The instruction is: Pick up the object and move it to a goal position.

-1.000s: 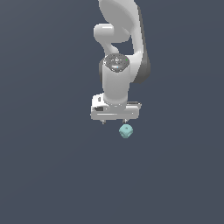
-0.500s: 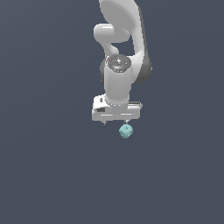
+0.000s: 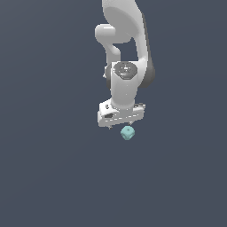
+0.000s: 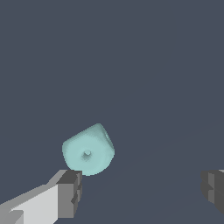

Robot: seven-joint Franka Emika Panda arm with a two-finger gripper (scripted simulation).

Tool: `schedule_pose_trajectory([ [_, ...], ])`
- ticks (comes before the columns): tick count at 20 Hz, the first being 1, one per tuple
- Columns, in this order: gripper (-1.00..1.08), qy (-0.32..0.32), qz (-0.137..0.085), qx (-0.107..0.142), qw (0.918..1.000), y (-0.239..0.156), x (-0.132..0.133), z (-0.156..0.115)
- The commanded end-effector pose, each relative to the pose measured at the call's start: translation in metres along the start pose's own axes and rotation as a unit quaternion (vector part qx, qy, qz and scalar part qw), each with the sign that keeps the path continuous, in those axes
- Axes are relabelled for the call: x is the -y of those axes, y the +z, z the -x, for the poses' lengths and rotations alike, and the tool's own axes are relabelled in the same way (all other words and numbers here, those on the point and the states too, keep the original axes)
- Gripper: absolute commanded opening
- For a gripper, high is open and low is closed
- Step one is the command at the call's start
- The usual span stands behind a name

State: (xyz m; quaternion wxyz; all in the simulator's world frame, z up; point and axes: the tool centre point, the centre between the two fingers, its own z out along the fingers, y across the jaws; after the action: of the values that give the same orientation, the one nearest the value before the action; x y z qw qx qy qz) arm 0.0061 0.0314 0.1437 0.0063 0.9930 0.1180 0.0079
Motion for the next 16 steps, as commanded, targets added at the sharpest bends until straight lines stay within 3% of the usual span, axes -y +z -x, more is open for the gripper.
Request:
schedule_pose_trajectory([
  [1,1.00,-0.035,0.000,0.001,0.9994,0.008,0.007,0.001],
  [9,1.00,-0.160,-0.004,0.005,0.9871,0.035,0.032,0.007],
  [16,1.00,-0.226,-0.007,0.005,0.9740,0.049,0.047,0.011],
])
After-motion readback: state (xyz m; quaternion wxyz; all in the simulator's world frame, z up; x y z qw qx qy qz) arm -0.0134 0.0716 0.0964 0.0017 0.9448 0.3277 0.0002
